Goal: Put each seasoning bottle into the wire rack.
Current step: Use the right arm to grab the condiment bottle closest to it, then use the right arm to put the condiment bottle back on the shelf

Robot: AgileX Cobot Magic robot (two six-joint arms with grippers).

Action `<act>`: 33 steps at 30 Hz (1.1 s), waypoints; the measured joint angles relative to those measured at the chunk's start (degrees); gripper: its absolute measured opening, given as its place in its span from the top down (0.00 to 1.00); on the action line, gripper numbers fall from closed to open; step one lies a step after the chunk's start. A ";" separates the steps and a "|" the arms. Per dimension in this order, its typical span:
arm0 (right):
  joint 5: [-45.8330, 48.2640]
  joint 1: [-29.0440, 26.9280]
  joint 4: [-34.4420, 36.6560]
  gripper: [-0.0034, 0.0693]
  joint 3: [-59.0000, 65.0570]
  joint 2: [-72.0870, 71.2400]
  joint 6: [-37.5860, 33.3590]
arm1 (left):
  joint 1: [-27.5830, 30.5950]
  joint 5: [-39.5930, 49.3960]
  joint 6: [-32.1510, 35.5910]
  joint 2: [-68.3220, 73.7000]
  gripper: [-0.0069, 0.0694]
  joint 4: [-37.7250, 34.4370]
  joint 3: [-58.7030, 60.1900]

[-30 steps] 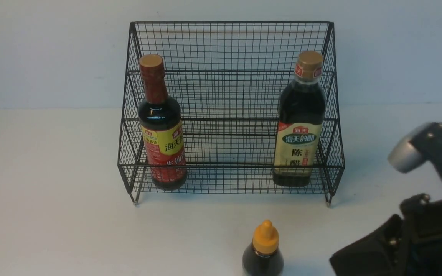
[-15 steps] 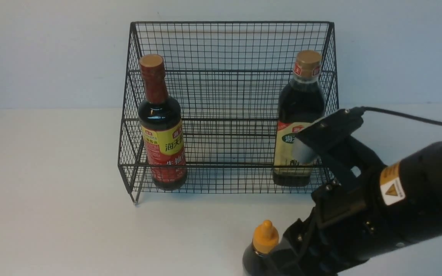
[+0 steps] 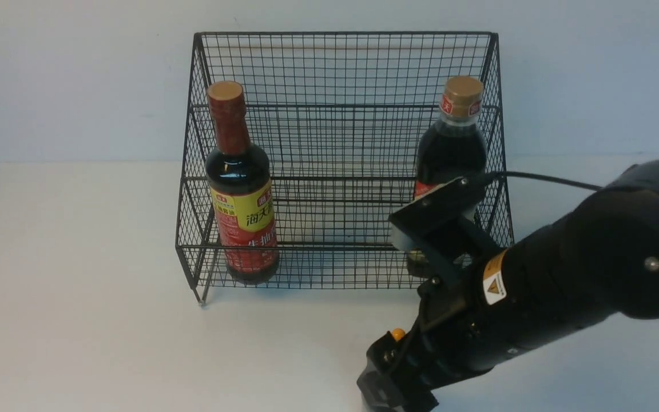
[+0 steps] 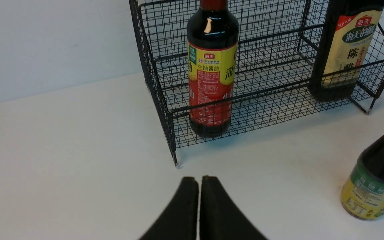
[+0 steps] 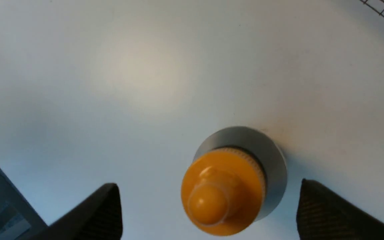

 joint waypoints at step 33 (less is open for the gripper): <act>2.42 0.00 -10.51 0.54 -26.66 1.65 -1.16 | 0.00 0.00 0.35 0.00 0.91 0.00 0.00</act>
